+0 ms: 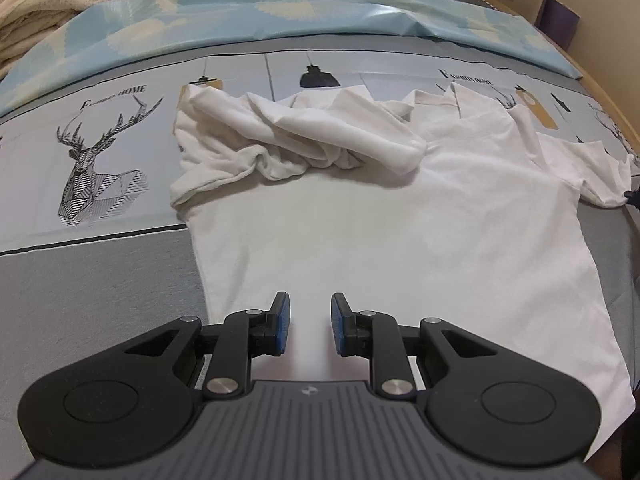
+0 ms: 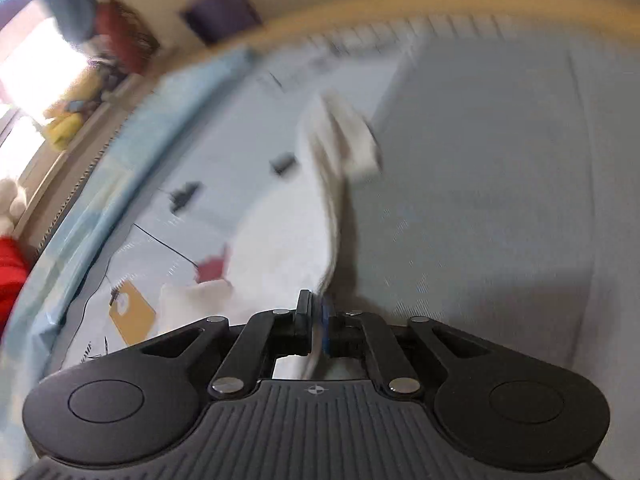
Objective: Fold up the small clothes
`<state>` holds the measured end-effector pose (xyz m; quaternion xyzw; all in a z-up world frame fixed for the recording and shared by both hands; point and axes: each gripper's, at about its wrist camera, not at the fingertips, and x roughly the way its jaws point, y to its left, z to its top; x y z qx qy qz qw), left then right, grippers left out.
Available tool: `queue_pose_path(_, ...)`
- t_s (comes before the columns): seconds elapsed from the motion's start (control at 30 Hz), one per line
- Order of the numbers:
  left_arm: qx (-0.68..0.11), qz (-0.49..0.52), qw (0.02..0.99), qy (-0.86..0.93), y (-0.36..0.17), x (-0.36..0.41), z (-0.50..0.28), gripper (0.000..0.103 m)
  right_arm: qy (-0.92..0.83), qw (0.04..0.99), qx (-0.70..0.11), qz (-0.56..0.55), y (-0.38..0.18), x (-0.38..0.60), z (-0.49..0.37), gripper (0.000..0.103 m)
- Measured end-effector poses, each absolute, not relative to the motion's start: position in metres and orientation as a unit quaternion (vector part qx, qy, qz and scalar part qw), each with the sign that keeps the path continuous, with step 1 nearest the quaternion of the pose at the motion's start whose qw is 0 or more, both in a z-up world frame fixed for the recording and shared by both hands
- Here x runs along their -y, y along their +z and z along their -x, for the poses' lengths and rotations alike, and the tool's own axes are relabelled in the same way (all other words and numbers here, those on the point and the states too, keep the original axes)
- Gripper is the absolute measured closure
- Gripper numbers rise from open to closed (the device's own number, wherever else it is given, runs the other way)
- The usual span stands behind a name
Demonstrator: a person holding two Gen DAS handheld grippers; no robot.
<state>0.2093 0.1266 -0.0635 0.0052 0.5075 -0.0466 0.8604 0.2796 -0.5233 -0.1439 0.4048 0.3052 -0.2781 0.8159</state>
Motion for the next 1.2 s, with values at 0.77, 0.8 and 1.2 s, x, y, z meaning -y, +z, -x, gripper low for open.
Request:
queue_pose_path(0.77, -0.518, -0.023, 0.854, -0.045, -0.064, -0.108, -0.220, 0.079, -0.255, 0.918, -0.069, -0.296, -0.112, 0.601, -0.294, 0.100)
queue_pose_path(0.8, -0.518, -0.023, 0.854, -0.046, -0.065, -0.107, -0.220, 0.079, -0.264, 0.919, -0.064, -0.285, -0.110, 0.601, -0.290, 0.100)
queue_pose_path(1.2, -0.516, -0.022, 0.855, -0.048, -0.063, -0.103, -0.216, 0.079, -0.404, 0.831, -0.177, -0.339, -0.155, 0.648, -0.263, 0.099)
